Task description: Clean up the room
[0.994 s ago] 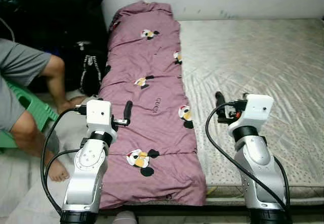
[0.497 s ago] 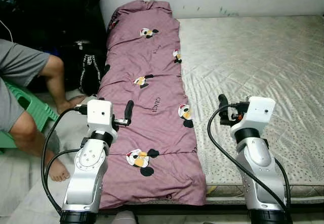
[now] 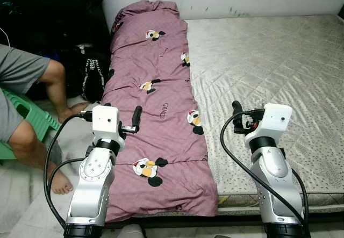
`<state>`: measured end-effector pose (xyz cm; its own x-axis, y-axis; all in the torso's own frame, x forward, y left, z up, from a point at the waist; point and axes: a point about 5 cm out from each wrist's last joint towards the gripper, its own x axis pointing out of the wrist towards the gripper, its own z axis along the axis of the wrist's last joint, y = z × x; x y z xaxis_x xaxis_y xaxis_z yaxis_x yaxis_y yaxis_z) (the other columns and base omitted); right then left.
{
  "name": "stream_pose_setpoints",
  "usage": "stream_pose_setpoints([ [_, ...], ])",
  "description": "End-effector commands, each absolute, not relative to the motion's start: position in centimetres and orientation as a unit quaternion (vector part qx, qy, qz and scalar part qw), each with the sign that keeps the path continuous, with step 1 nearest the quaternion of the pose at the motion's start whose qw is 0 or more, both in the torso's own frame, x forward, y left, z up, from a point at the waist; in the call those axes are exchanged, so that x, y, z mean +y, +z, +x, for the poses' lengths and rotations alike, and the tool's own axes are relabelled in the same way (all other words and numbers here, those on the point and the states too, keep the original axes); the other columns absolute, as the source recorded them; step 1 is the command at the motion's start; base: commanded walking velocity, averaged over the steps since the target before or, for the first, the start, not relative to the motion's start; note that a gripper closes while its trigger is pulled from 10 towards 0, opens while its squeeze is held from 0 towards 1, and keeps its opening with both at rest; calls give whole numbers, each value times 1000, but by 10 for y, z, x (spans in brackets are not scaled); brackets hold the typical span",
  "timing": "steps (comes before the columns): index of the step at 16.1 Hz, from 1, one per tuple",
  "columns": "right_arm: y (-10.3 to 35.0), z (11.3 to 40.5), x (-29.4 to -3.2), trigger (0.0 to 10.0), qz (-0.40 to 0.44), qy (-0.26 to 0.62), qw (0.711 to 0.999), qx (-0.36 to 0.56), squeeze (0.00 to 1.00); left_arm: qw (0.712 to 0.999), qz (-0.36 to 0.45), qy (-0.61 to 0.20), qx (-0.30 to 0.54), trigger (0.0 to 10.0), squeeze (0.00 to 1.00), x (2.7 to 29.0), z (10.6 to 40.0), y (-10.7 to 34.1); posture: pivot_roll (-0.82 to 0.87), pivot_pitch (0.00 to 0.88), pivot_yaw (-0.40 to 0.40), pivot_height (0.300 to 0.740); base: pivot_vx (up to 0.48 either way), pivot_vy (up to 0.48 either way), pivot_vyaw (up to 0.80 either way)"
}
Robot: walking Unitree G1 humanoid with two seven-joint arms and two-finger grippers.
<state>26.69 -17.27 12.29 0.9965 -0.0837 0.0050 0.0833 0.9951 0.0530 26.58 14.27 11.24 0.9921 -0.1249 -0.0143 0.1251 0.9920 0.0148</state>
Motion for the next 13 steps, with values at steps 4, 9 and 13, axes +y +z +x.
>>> stream_pose_setpoints([
  [4, 123, 268, -172, 10000, 25, -41, 999, -6, 0, 998, 9, -65, 5, 10000, 0, 144, 266, 113, -48, 0, 22, 740, 0, 0, 0],
  [9, 123, 268, -172, 10000, 25, -41, 999, -6, 0, 998, 9, -65, 5, 10000, 0, 144, 266, 113, -48, 0, 22, 740, 0, 0, 0],
  [13, 123, 268, -172, 10000, 25, -41, 999, -6, 0, 998, 9, -65, 5, 10000, 0, 144, 266, 113, -48, 0, 22, 740, 0, 0, 0],
])
